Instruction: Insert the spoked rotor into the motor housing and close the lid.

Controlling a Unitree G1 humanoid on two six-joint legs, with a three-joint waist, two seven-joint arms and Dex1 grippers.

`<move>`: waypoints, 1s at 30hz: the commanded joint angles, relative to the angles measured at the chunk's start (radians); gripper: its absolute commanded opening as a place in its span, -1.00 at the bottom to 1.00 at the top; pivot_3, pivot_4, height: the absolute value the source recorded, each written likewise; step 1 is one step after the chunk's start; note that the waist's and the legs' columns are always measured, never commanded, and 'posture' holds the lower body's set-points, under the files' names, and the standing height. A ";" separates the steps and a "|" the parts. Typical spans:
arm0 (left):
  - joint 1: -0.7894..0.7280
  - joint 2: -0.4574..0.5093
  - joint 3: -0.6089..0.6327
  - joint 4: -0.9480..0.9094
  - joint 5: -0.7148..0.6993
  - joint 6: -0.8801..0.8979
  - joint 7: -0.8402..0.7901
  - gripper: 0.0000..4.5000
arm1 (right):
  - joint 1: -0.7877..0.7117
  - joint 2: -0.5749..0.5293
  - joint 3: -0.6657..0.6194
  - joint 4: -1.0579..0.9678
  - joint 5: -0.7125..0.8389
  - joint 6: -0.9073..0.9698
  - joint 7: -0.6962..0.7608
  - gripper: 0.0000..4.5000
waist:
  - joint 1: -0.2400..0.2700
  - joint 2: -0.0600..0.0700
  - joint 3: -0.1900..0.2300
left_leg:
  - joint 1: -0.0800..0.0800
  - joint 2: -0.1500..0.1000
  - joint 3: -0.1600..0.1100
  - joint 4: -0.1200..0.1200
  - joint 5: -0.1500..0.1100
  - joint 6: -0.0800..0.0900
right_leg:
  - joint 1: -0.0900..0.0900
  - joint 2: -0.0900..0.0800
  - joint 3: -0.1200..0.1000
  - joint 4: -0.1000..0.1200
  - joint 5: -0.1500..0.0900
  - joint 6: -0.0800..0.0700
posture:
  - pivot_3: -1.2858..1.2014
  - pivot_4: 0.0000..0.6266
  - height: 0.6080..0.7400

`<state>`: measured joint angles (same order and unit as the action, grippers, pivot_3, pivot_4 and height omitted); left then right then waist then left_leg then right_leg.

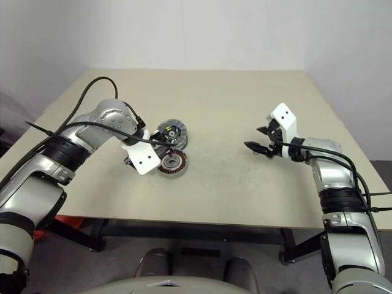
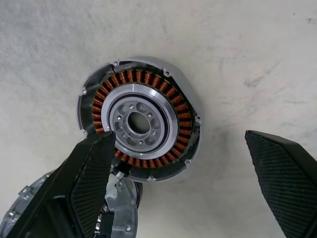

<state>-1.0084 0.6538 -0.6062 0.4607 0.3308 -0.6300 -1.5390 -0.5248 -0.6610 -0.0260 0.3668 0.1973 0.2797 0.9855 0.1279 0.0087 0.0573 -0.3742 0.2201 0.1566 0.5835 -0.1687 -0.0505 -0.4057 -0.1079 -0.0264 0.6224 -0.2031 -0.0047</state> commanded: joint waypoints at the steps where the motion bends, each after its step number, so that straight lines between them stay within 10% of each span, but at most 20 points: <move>1: -0.024 0.000 -0.002 0.010 0.025 -0.016 0.020 0.98 | -0.031 0.001 -0.013 -0.016 0.006 -0.009 -0.011 0.68 | 0.000 0.000 0.000 | 0.000 0.000 0.000 0.000 0.000 0.000 | 0.000 0.000 0.000 0.000 0.000 0.000 | 0.03 -1.00 1.00; 30: -0.082 -0.122 -0.082 0.251 0.178 -0.116 0.150 0.98 | -0.060 0.028 -0.030 0.034 0.009 -0.057 -0.093 0.68 | 0.002 0.000 0.000 | 0.000 0.000 0.000 0.000 0.000 0.000 | 0.000 0.000 0.000 0.000 0.000 0.000 | 0.03 -1.00 1.00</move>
<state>-1.0580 0.5391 -0.6841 0.7067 0.5007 -0.7351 -1.4015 -0.5475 -0.6331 -0.0271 0.4062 0.1974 0.2462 0.8978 0.1295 0.0086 0.0574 -0.3745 0.2198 0.1565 0.5834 -0.1686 -0.0507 -0.4058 -0.1080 -0.0264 0.6223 -0.2031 -0.0047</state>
